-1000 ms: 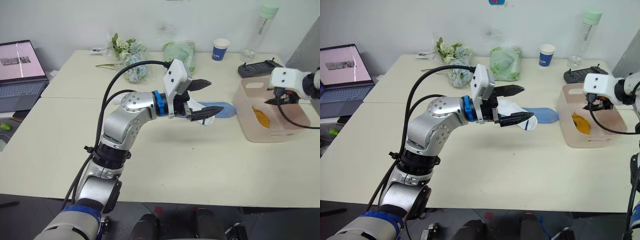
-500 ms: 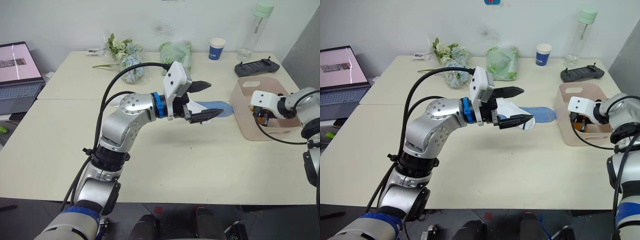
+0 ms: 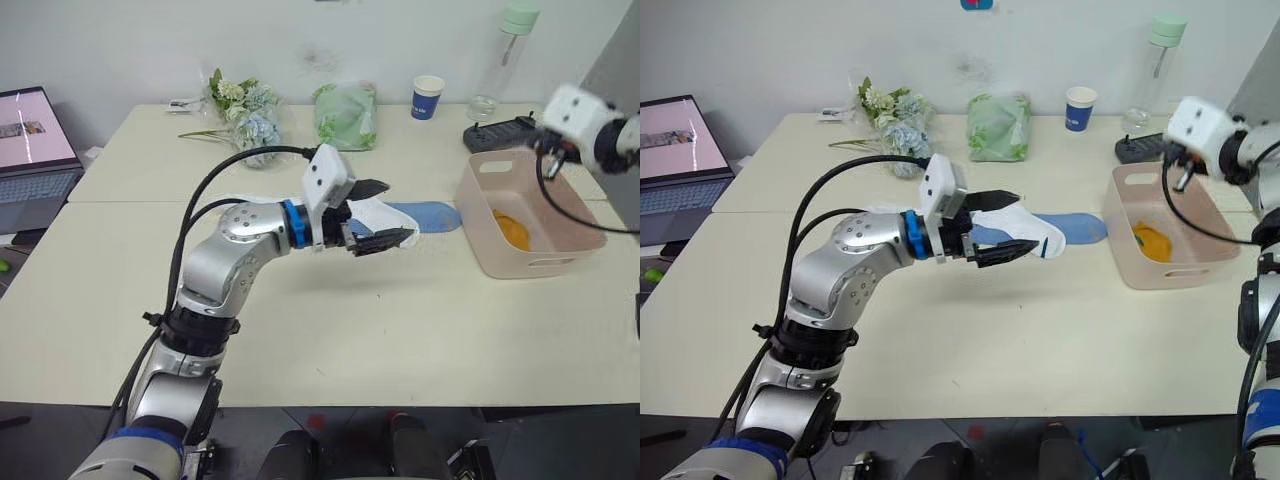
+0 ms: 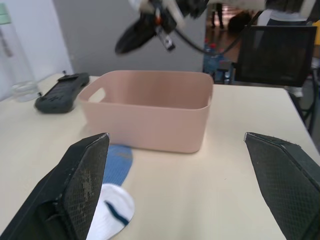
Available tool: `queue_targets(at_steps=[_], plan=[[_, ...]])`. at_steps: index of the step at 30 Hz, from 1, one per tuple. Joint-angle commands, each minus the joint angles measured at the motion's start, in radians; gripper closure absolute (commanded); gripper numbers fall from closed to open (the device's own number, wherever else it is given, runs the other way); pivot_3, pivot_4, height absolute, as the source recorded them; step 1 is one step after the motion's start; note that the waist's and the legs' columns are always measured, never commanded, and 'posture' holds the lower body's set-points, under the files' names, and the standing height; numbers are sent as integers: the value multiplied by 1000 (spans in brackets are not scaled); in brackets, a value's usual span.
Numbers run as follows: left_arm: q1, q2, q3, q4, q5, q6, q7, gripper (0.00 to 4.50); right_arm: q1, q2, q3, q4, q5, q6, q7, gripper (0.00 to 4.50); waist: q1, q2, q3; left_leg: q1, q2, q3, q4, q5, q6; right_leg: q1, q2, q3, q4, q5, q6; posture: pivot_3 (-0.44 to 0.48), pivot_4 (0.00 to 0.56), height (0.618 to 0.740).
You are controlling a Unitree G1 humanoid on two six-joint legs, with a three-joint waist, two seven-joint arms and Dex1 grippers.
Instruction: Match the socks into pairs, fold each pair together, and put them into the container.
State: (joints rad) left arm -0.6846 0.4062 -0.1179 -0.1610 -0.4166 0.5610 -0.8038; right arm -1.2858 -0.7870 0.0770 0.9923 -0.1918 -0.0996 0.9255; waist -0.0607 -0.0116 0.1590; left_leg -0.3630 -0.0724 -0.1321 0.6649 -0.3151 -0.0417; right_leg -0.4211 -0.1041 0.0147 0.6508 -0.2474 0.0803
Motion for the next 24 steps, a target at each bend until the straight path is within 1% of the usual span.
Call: queue_targets(at_steps=[1,2,4,6,7,8,10,12,13,16,17,20,22,24], plan=[[108,66,106,-46,66,-21,111,0,202,174,-161,-461,266,301,-81,3845,-9,-2,-2,1,2,-1,-1,0,0,0,2,0,0,0,0,0,150,740],[132,71,123,-49,72,-20,137,0,267,207,-175,-566,288,359,-109,3572,-5,-2,-2,1,11,-1,1,0,-1,0,4,1,2,0,-1,0,150,740],[189,82,147,-52,98,-35,180,0,389,264,-185,-740,307,451,-179,2864,11,-2,-2,-2,11,-2,2,0,-1,-2,4,-1,3,1,-1,0,150,740],[259,73,185,-50,108,-53,223,0,514,315,-176,-885,306,501,-243,2163,32,-2,-2,-3,9,-3,4,0,-1,-2,3,-1,3,1,-1,0,150,740],[283,67,199,-48,109,-60,239,0,557,332,-173,-935,308,519,-268,1809,38,-2,-2,-4,8,-4,5,0,0,-2,2,-1,3,1,-1,0,150,740],[341,55,226,-44,112,-90,257,0,650,356,-158,-1017,300,524,-295,1480,39,-2,-2,-4,8,-4,5,0,0,-3,2,-1,2,1,-1,0,150,740],[421,39,258,-41,121,-139,282,0,782,381,-135,-1128,288,526,-332,841,40,-2,-4,-5,7,-5,5,-1,0,-2,2,-2,0,1,-1,0,150,740],[507,11,291,-48,127,-207,309,0,940,409,-138,-1236,284,529,-382,149,39,-2,-4,-3,9,-4,0,-1,0,-1,2,-2,-3,1,-1,0,150,740],[544,-3,306,-50,126,-233,321,0,1012,414,-135,-1280,273,516,-401,68,38,-2,-4,-2,9,-3,0,-1,0,-1,3,-1,-2,1,-1,0,150,740],[628,-17,325,-60,145,-287,341,0,1155,431,-137,-1363,267,508,-447,68,37,-2,-4,-2,9,-2,0,-1,0,-2,3,0,-1,3,-3,0,150,740],[664,-23,332,-64,158,-308,357,0,1222,428,-130,-1390,270,502,-444,68,34,-1,-5,-1,10,-1,1,-1,0,-1,4,0,-1,4,-3,0,150,740],[750,-34,341,-77,172,-351,378,0,1356,422,-111,-1436,258,470,-453,68,31,-1,-6,3,11,1,0,-1,0,1,10,2,-3,5,-4,0,150,740],[794,-46,349,-96,163,-354,387,0,1396,438,-115,-1463,259,469,-479,68,30,-1,-6,3,11,1,-1,-1,0,1,12,2,-3,5,-5,0,150,740],[814,-51,349,-110,155,-353,392,0,1396,449,-111,-1479,259,479,-497,68,29,-1,-6,3,12,2,-1,-1,0,1,13,3,-3,6,-6,0,150,740]])
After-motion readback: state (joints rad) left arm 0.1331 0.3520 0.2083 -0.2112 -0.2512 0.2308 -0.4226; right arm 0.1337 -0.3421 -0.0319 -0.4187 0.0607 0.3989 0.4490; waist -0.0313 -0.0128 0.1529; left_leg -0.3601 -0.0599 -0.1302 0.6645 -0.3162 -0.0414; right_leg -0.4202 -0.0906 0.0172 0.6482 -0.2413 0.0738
